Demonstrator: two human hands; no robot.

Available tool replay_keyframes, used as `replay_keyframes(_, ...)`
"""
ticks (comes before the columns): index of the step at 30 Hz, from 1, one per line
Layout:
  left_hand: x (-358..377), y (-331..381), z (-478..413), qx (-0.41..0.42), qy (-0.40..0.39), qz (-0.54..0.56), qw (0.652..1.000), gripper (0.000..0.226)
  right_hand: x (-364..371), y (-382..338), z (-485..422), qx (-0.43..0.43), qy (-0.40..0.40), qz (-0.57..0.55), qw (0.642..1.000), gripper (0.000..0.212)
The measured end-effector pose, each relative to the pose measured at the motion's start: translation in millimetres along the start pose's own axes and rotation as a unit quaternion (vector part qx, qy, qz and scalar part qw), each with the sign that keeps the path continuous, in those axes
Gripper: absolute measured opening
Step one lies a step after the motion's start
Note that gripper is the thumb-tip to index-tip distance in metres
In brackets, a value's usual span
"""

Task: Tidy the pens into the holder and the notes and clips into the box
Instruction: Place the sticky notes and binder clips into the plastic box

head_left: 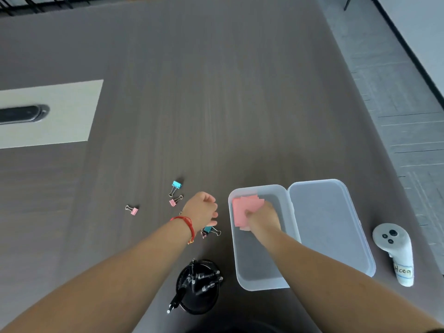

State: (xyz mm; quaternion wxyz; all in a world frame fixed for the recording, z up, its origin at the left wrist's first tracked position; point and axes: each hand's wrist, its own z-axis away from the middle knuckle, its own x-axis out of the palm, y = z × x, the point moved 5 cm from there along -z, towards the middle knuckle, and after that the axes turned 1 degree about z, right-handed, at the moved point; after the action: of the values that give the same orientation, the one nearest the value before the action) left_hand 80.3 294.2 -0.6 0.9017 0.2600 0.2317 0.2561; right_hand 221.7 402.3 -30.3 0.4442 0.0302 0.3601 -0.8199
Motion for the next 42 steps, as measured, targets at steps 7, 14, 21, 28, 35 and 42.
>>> replay_keyframes(7, -64, -39, -19, -0.054, 0.077, -0.139, 0.986, 0.02, -14, -34, 26, -0.089, 0.031, 0.356, 0.93, 0.04)
replay_keyframes(14, -159, -50, -34, -0.027, 0.307, -0.203, 0.93, 0.045, 30, -119, 100, -0.349, 0.006, 0.399, 0.848, 0.025)
replay_keyframes(21, -189, -81, -55, -0.063, 0.254, -0.247, 0.933, 0.068, 135, -45, 42, -0.16, -0.121, 0.546, 0.813, 0.065)
replay_keyframes(28, -191, -86, -77, 0.034, 0.244, -0.214, 0.945, 0.033, 146, -26, 21, -0.145, -0.086, 0.571, 0.804, 0.069)
replay_keyframes(35, -166, -73, -80, 0.125, 0.178, -0.28, 0.935, 0.019, 142, -24, 30, -0.147, -0.115, 0.582, 0.791, 0.069)
replay_keyframes(42, -131, -40, -73, 0.07, 0.142, -0.329, 0.931, 0.029, 130, -20, 33, -0.175, -0.105, 0.532, 0.822, 0.044)
